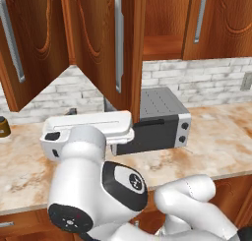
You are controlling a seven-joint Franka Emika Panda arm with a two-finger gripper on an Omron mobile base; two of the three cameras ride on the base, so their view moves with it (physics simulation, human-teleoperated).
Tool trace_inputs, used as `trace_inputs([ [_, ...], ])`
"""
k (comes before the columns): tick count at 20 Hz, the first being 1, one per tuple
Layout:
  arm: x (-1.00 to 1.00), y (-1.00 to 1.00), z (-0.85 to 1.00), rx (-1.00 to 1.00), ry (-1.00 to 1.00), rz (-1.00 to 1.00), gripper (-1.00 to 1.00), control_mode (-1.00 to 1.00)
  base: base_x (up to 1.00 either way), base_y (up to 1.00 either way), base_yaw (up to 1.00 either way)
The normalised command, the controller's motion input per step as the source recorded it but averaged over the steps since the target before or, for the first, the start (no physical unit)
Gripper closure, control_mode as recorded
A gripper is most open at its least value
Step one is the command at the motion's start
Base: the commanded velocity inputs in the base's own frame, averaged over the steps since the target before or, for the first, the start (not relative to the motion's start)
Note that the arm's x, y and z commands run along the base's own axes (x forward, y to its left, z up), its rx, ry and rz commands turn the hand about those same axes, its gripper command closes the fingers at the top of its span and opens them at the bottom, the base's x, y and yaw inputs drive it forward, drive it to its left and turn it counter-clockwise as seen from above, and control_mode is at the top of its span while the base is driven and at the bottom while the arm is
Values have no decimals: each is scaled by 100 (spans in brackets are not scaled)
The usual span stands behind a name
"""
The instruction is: Close all open cabinet doors.
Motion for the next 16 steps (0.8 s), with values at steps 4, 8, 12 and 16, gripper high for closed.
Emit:
trace_inputs([
  [4, 38, -34, 0, -5, 2, -7, -100, -100, 0, 0, 0],
  [8, 1, -56, 0, -3, 0, 0, -100, -100, 0, 0, 0],
  [12, 0, -60, 0, -3, 0, 0, -100, -100, 0, 0, 0],
  [16, 12, -68, 0, 0, 0, 0, -100, -100, 0, 0, 0],
])
